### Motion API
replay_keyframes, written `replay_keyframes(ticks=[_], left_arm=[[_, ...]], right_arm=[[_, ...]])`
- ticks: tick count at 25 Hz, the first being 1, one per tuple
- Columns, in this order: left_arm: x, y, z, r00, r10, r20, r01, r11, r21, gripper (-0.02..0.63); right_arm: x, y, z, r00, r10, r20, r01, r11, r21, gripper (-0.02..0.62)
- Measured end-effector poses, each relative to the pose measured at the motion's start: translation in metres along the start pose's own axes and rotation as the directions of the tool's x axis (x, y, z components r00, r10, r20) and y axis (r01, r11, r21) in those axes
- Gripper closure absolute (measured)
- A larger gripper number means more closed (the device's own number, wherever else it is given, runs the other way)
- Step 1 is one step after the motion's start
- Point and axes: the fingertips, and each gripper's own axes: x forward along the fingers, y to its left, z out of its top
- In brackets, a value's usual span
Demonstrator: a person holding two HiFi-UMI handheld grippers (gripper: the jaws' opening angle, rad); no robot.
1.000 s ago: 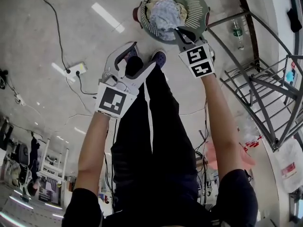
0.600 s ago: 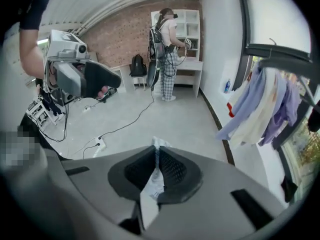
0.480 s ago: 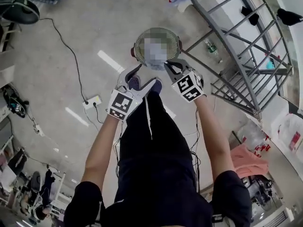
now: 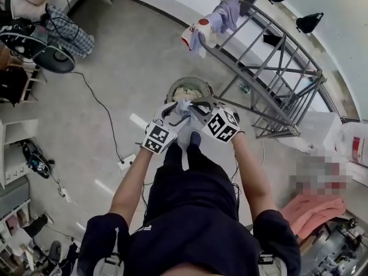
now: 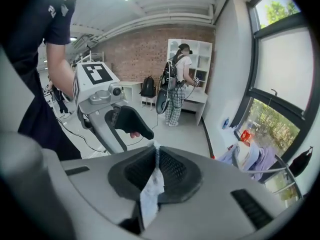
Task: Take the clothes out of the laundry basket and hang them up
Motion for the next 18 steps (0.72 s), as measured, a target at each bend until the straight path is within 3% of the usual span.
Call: replay_keyframes(ticks=[5, 9, 12, 18], left_arm=[[-0.012, 0.000, 0.014, 1.000, -0.025, -0.001, 0.025, 0.999, 0.034, 0.330], [-0.004, -0.014, 0.024, 0.994, -0.112, -0.017, 0.113, 0.987, 0.112, 0.338], [-0.003, -0.029, 0.034, 0.988, -0.156, -0.012, 0.156, 0.977, 0.148, 0.509], [-0.002, -0.042, 0.040, 0.983, -0.179, -0.035, 0.182, 0.977, 0.109, 0.523]], right_arm=[[-0.016, 0.013, 0.023, 1.000, 0.018, 0.023, -0.017, 0.999, -0.040, 0.572], [-0.034, 0.019, 0.024, 0.999, 0.021, 0.034, -0.020, 0.999, -0.036, 0.574], [-0.047, 0.022, 0.024, 0.999, 0.009, 0.043, -0.008, 0.999, -0.033, 0.574], [-0.059, 0.020, 0.020, 0.998, -0.023, 0.056, 0.024, 0.999, -0.023, 0.574]])
